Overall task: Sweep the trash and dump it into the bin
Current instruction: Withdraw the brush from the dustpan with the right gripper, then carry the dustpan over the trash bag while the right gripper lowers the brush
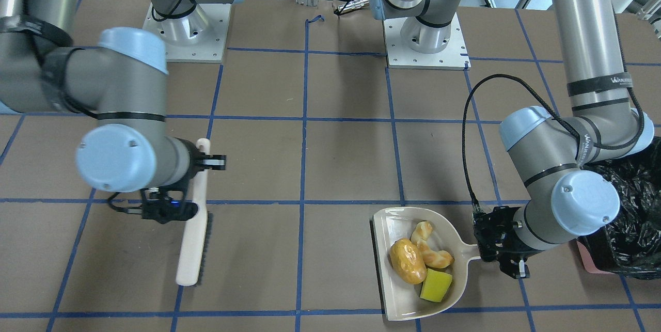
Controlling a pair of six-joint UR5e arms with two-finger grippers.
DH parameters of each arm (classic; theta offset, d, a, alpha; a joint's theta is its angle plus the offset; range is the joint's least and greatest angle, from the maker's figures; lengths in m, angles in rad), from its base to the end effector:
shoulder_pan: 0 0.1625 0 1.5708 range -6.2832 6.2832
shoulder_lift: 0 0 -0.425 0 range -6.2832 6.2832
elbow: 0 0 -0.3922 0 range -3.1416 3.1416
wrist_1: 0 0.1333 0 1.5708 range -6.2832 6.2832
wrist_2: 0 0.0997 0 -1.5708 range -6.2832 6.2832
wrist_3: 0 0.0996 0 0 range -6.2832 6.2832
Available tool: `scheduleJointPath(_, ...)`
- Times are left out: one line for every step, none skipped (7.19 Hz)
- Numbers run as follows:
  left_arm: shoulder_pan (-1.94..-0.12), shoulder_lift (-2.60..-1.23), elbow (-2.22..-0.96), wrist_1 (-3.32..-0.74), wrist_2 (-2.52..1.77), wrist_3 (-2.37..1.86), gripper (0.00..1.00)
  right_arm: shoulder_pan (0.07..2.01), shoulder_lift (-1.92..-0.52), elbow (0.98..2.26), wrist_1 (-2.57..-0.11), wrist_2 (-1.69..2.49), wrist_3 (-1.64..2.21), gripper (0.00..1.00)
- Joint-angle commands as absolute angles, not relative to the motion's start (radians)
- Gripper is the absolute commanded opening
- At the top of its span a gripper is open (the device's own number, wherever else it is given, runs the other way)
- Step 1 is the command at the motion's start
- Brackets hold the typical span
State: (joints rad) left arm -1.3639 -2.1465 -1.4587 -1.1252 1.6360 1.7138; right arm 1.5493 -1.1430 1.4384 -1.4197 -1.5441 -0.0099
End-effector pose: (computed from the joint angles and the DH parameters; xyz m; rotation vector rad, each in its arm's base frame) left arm 0.0156 -0.6916 0.2424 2.1335 2.2730 0.0994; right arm 0.1231 -0.6012 0.3022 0.0268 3.0315 0.6876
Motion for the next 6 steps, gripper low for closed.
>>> scheduleJointPath(-1.281,-2.122,-1.450,-1.172,1.556,1.735,0.00,1.312,-1.213,1.554,-1.511,-1.665,-0.228,0.00)
scheduleJointPath(-1.258,-2.097,-1.448,-1.193,1.552,1.743,0.00,1.240,-1.222,1.555,-1.538,-1.740,-0.320,0.00)
scheduleJointPath(-1.247,-2.068,-1.433,-1.222,1.552,1.744,0.00,1.208,-1.207,1.563,-1.580,-1.741,-0.346,0.00)
scheduleJointPath(-1.205,-2.050,-1.381,-1.302,1.562,1.837,0.00,1.207,-1.183,1.577,-1.609,-1.749,-0.344,0.00)
scheduleJointPath(-1.113,-2.042,-1.329,-1.383,1.560,1.956,0.00,1.207,-1.175,1.578,-1.649,-1.753,-0.348,0.00)
scheduleJointPath(-1.027,-2.039,-1.290,-1.428,1.557,2.102,0.00,1.212,-1.163,1.572,-1.678,-1.753,-0.345,0.00)
